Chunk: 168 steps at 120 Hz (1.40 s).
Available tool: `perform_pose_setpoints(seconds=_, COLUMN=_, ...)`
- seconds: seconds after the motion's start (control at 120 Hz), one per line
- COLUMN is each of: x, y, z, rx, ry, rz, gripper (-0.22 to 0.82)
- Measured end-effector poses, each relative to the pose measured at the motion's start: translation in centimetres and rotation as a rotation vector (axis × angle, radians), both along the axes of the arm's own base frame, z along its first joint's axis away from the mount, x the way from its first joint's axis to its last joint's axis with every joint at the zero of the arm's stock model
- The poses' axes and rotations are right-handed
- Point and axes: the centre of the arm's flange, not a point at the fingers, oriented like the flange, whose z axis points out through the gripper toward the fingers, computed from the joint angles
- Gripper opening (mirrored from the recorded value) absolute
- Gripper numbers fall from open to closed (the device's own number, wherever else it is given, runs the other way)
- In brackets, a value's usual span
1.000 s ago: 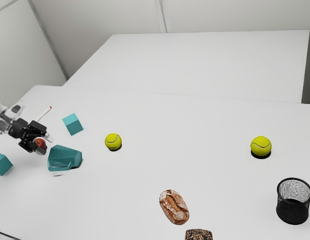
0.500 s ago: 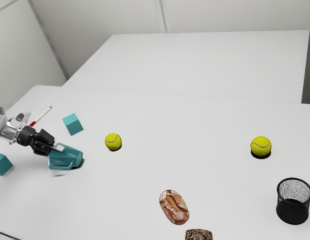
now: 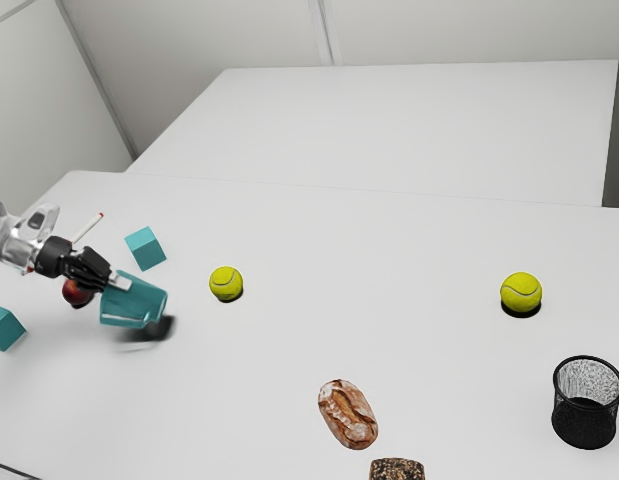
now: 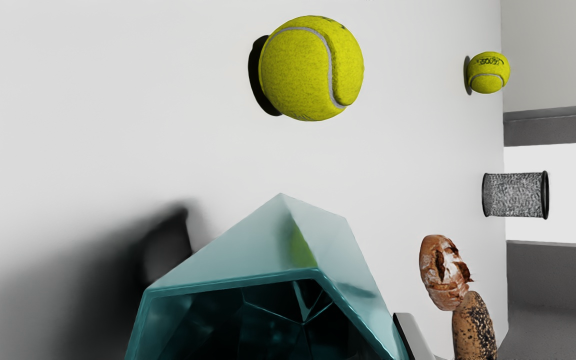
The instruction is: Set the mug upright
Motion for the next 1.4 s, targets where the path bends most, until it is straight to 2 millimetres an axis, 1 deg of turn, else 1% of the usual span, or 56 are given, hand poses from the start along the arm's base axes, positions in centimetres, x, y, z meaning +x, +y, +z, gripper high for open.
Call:
perform_pose_setpoints(seconds=0.117, x=1.7, y=-2.9, z=3.6, rx=0.117, ry=-0.020, rz=-0.094, gripper=-0.17)
perform_pose_setpoints(seconds=0.233, x=3.6, y=-6.1, z=5.4, rx=0.290, ry=0.003, rz=-0.198, gripper=-0.17)
perform_pose_setpoints(seconds=0.392, x=6.3, y=-10.8, z=6.6, rx=0.553, ry=0.045, rz=-0.330, gripper=-0.17)
perform_pose_setpoints(seconds=0.483, x=7.5, y=-13.4, z=6.9, rx=0.685, ry=0.056, rz=-0.374, gripper=-0.17)
perform_pose_setpoints(seconds=0.542, x=7.9, y=-14.9, z=7.1, rx=0.751, ry=0.062, rz=-0.387, gripper=-0.18)
perform_pose_setpoints(seconds=0.633, x=7.6, y=-16.8, z=5.9, rx=0.822, ry=0.083, rz=-0.384, gripper=-0.18)
perform_pose_setpoints(seconds=0.767, x=6.8, y=-18.3, z=4.6, rx=0.926, ry=0.106, rz=-0.363, gripper=-0.18)
perform_pose_setpoints(seconds=0.892, x=6.6, y=-19.6, z=3.5, rx=1.008, ry=0.109, rz=-0.335, gripper=-0.18)
perform_pose_setpoints(seconds=1.058, x=6.3, y=-21.1, z=1.7, rx=1.048, ry=0.113, rz=-0.274, gripper=-0.18)
perform_pose_setpoints(seconds=1.175, x=6.4, y=-21.5, z=1.2, rx=1.057, ry=0.120, rz=-0.218, gripper=-0.16)
perform_pose_setpoints(seconds=1.225, x=6.4, y=-21.4, z=1.2, rx=1.055, ry=0.125, rz=-0.192, gripper=-0.10)
perform_pose_setpoints(seconds=1.342, x=6.4, y=-20.7, z=1.2, rx=1.048, ry=0.142, rz=-0.129, gripper=0.16)
perform_pose_setpoints(seconds=1.4, x=6.4, y=-20.1, z=1.3, rx=1.045, ry=0.152, rz=-0.098, gripper=0.27)
